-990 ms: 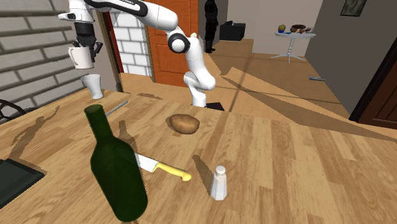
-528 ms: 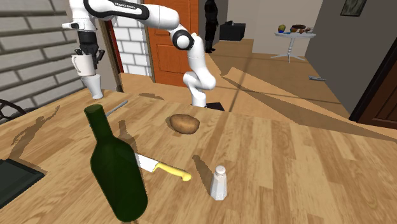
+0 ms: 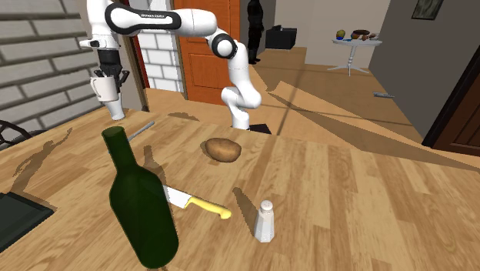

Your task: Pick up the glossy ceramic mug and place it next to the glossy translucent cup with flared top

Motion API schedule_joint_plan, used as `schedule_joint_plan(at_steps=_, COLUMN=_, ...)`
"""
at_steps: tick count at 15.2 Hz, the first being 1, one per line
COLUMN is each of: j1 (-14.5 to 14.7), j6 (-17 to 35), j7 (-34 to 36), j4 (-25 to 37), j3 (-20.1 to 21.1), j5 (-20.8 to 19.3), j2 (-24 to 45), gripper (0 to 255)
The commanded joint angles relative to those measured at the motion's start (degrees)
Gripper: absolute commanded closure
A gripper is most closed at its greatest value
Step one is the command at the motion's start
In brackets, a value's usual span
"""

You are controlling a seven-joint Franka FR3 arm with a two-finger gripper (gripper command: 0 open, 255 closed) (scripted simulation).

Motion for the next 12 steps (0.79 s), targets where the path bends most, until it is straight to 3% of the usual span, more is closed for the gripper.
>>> schedule_joint_plan(at_steps=1, j1=0.6, j6=2.0, j7=0.1, j4=-2.5, j3=0.1, j5=-0.6, j2=-0.9, gripper=255)
schedule_joint_plan(at_steps=12, j1=1.8, j6=11.0, j7=-0.5, j4=-12.7, j3=0.5, j5=-1.6, j2=-2.5, gripper=255)
